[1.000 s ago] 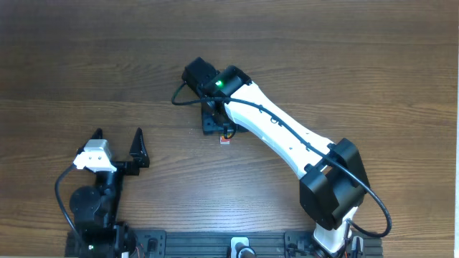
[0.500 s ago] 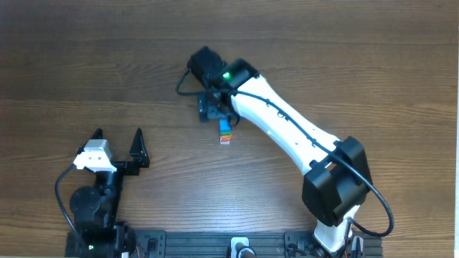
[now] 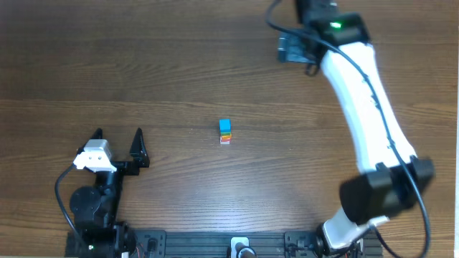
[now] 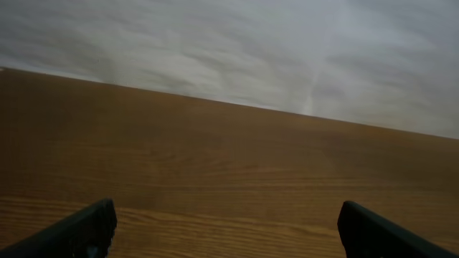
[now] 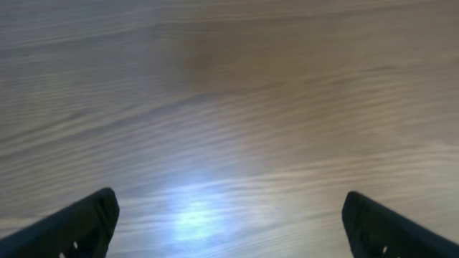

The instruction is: Stack Cubes

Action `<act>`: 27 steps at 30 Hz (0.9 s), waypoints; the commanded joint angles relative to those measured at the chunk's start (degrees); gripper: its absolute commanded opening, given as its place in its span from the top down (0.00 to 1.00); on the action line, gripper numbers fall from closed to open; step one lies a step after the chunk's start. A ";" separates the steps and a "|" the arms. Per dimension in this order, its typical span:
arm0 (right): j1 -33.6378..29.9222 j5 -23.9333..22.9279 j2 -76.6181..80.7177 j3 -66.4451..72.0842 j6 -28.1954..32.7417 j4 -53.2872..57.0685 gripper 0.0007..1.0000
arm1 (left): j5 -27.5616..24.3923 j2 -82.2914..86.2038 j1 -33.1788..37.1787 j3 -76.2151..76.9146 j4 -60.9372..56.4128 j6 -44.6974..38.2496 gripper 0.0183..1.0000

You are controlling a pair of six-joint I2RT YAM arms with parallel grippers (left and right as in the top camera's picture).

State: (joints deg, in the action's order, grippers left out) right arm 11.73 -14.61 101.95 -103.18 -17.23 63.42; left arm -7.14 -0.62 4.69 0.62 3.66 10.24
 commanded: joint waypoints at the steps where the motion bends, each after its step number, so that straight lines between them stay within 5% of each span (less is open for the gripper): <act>1: -3.10 -1.03 -13.05 12.59 4.22 -6.23 0.01 | -0.74 0.46 0.35 -0.28 0.02 -0.83 0.00; 9: -6.19 1.55 -39.76 40.30 4.74 -21.99 0.01 | -0.74 0.46 0.35 -0.31 0.04 -0.83 0.00; 16: -6.86 9.33 -63.25 61.24 7.76 -36.61 0.01 | -0.74 0.46 0.35 -0.28 0.02 -0.83 0.00; 27: -7.89 12.00 -90.84 84.52 9.05 -51.19 0.01 | -0.74 0.46 0.35 -0.31 0.04 -0.83 0.00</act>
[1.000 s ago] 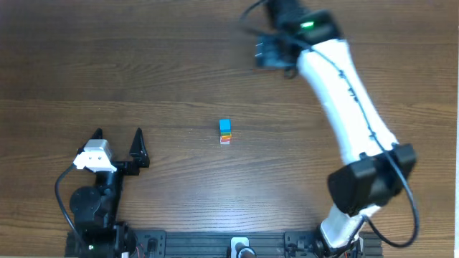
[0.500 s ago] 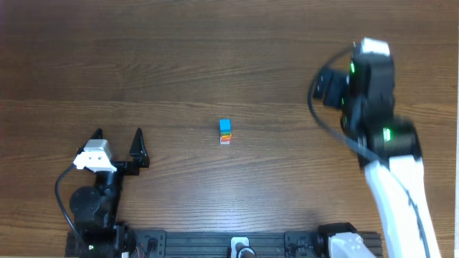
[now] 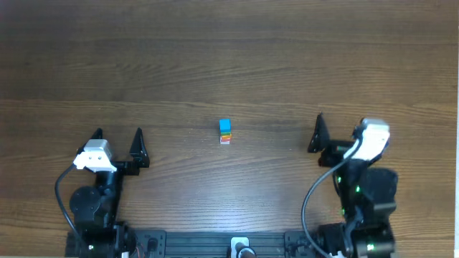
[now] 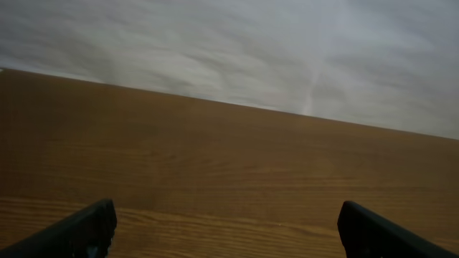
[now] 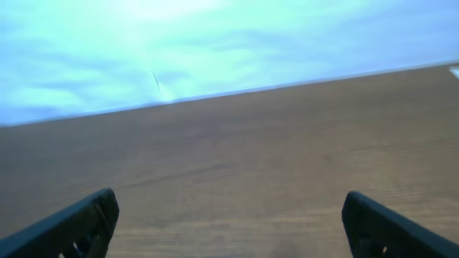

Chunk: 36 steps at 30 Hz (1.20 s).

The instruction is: Stack Cubes

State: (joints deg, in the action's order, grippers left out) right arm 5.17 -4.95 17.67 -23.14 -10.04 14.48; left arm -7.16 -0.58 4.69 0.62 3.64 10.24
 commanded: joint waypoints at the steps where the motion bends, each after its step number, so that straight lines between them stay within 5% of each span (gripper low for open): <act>1: -2.05 3.72 -8.90 5.81 3.02 -3.08 0.01 | -0.72 0.42 0.35 -0.28 0.07 -0.85 0.00; 8: -7.85 6.82 -16.98 11.52 5.64 -5.62 0.01 | -0.72 0.42 0.35 -0.28 0.04 -0.83 0.00; 20: -7.96 13.00 -17.35 18.91 11.02 -7.85 0.01 | -0.72 0.42 0.35 -0.28 0.07 -0.83 0.00; 36: -7.58 13.46 -17.35 21.55 11.41 -8.09 0.01 | -0.72 0.42 0.35 -0.31 0.07 -0.85 0.00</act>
